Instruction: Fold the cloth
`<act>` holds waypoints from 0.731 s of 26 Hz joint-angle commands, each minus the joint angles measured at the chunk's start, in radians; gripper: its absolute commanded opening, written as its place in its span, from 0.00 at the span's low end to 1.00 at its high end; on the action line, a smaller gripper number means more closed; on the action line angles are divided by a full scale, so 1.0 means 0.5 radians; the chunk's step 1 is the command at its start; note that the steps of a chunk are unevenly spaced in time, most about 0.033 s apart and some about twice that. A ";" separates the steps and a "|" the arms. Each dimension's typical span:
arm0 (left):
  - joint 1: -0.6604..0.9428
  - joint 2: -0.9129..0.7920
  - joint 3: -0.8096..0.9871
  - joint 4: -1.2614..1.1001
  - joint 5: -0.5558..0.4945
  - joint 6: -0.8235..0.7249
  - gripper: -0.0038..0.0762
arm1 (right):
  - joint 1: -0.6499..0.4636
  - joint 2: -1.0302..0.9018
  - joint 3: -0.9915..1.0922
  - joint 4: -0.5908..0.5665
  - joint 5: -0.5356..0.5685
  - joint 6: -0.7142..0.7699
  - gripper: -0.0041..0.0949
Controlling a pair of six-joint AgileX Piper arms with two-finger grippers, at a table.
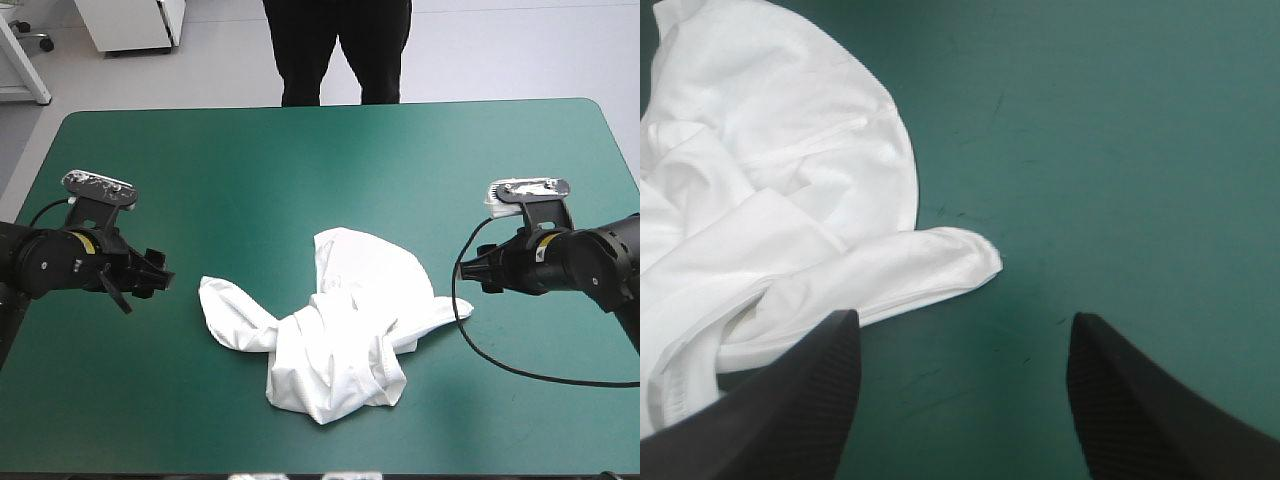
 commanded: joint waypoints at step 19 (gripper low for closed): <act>-0.008 0.812 0.031 -0.254 -0.248 -0.124 0.73 | 0.001 -0.045 -0.053 0.187 0.067 -0.030 0.62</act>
